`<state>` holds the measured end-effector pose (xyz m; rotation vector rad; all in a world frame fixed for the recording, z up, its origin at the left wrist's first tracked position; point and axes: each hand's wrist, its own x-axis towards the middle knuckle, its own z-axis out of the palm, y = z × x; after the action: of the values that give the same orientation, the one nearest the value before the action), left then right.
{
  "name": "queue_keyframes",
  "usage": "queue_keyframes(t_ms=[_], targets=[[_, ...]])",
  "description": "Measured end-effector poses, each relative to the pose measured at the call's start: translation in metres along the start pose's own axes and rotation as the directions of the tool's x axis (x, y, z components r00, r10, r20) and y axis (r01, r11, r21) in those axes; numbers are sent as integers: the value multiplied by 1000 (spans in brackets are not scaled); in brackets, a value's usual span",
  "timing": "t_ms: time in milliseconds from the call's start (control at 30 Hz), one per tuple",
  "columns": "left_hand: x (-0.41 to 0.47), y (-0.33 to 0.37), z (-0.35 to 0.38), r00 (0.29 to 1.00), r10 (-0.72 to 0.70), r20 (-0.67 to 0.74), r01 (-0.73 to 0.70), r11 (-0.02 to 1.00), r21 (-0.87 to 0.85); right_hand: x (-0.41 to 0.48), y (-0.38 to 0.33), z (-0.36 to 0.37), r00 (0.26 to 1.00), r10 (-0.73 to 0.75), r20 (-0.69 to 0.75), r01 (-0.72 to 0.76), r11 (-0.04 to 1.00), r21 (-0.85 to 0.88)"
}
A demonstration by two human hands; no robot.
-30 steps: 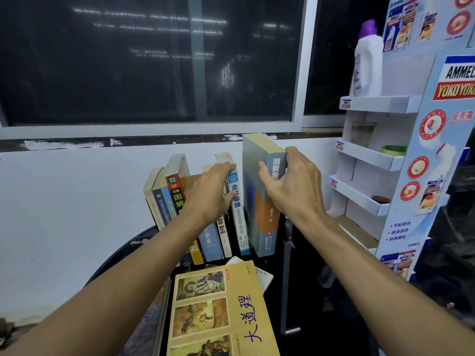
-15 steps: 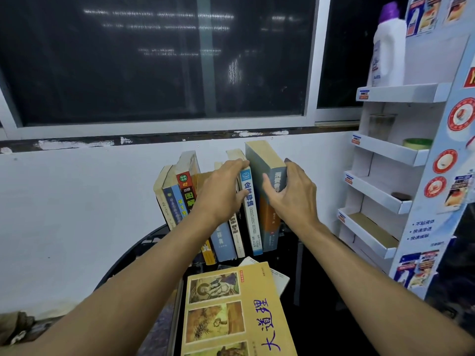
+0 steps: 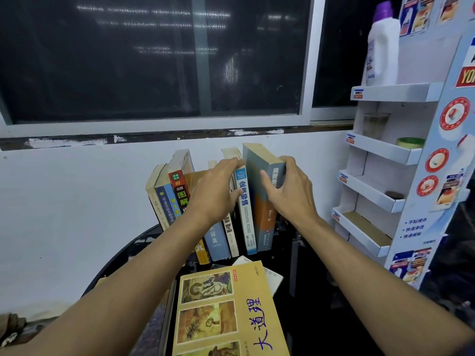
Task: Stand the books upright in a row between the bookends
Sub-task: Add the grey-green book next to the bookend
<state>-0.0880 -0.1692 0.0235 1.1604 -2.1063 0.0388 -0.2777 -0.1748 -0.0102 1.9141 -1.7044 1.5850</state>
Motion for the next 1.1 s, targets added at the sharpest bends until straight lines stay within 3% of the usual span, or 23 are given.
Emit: queue_keyframes(t_ms=[233, 333, 467, 1100], targets=[[0, 2, 1, 1000, -10, 12, 10, 1000, -1, -1, 2, -6, 982, -43, 182, 20, 992, 125], [0, 3, 0, 1000, -11, 10, 12, 1000, -10, -1, 3, -14, 945, -97, 312, 26, 974, 225], [0, 3, -1, 1000, -22, 13, 23, 1000, -11, 2, 9, -25, 881, -97, 464, -13, 974, 228], [3, 3, 4, 999, -40, 24, 39, 997, 67, 8, 2, -7, 896, -96, 434, 43, 990, 132]])
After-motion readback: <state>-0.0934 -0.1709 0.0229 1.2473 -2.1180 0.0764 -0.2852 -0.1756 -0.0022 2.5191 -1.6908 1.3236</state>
